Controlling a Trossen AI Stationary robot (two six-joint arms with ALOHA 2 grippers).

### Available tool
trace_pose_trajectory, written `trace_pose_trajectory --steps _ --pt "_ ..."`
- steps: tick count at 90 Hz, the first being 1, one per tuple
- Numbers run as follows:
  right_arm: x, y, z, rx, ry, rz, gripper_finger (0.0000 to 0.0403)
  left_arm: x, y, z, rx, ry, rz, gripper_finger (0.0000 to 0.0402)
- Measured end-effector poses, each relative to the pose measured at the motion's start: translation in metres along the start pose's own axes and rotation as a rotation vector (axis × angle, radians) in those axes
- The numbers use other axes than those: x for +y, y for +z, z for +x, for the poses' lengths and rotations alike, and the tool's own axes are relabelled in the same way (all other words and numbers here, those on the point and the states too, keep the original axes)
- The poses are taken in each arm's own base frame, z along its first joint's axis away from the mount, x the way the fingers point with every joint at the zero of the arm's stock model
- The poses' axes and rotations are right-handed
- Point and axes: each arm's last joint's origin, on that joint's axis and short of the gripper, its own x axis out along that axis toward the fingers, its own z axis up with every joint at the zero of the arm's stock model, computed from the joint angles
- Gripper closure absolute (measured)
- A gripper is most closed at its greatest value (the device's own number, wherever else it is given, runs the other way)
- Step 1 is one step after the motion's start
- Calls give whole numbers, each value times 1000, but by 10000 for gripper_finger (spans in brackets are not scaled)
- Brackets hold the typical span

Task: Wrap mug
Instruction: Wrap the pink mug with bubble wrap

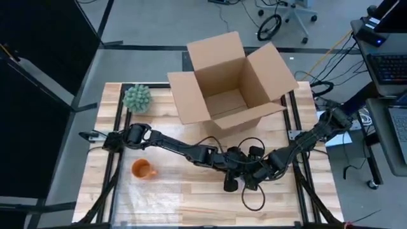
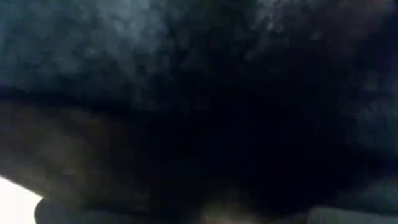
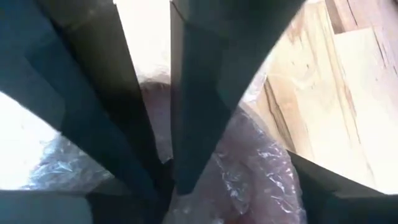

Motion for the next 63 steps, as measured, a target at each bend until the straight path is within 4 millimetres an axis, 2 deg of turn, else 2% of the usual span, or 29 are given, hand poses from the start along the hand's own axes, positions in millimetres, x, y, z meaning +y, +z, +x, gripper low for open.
trace_pose_trajectory --steps 34,44,58,63 --pt "1 -3 9 -5 17 23 240 1 -3 0 29 19 1 376" --pt "1 -3 10 -13 5 8 274 2 -4 0 32 21 0 376" --pt "0 -3 10 -16 -5 -14 351 2 -4 0 33 18 -5 376" --pt "1 -3 10 -18 -3 -21 356 2 -4 0 34 18 -8 376"
